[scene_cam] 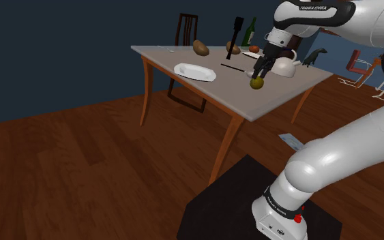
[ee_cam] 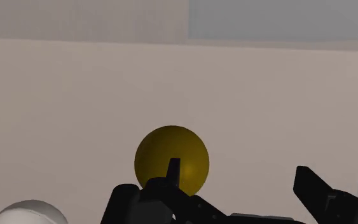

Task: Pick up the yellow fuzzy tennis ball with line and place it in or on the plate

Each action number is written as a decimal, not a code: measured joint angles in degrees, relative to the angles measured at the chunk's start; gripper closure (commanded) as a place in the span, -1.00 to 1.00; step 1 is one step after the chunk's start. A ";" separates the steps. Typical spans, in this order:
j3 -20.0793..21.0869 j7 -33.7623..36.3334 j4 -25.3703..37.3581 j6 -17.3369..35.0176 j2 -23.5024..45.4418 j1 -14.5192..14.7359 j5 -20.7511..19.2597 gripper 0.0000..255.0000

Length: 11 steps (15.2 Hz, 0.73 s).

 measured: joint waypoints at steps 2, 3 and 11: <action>-2.73 -2.78 4.14 -0.91 3.78 -0.24 1.57 -1.00; -3.96 -4.07 6.35 -1.43 5.79 -0.32 2.50 -1.00; -5.09 -5.23 3.15 6.29 6.68 -0.68 2.95 -1.00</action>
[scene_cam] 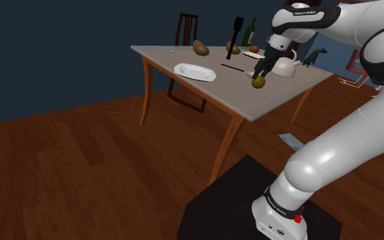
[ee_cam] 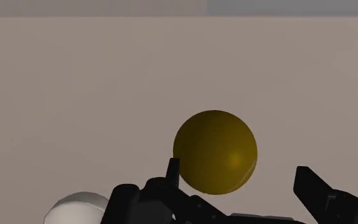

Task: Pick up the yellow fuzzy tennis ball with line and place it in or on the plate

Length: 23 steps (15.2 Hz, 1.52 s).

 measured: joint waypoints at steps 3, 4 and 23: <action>-0.10 0.07 -0.83 1.43 -0.33 -0.10 -0.33 -1.00; 0.05 0.30 -0.82 1.41 -0.07 0.10 -0.18 -1.00; 0.08 0.25 2.72 -6.21 0.30 0.43 0.16 1.00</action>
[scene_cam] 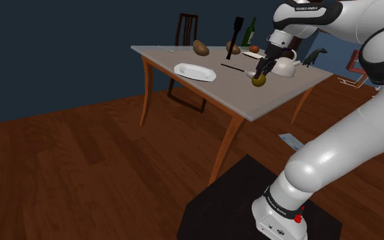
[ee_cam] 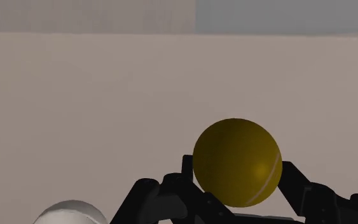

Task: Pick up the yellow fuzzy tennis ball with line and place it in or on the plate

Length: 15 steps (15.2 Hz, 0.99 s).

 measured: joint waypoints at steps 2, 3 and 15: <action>0.07 0.11 1.41 -1.36 0.08 0.06 0.05 1.00; 0.08 0.16 2.49 -2.27 0.28 0.12 0.15 1.00; 1.84 3.46 12.86 -9.09 4.11 2.04 2.38 1.00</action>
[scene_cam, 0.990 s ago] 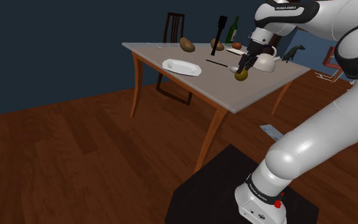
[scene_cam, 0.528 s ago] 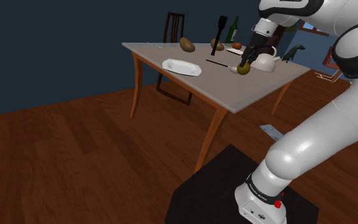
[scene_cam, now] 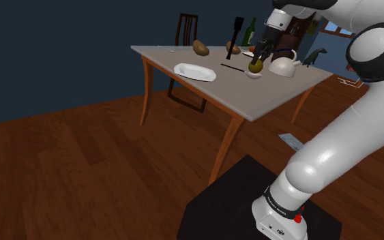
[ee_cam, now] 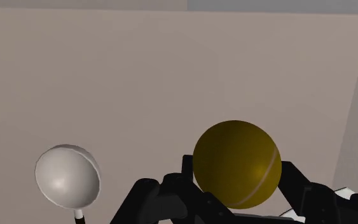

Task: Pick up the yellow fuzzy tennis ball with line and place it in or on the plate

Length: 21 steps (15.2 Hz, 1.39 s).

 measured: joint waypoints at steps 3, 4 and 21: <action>1.61 2.96 1.97 0.40 2.35 1.42 1.31 1.00; 2.04 3.77 2.94 0.62 3.65 1.89 1.95 1.00; 8.59 18.52 33.89 -5.46 28.53 7.08 11.30 1.00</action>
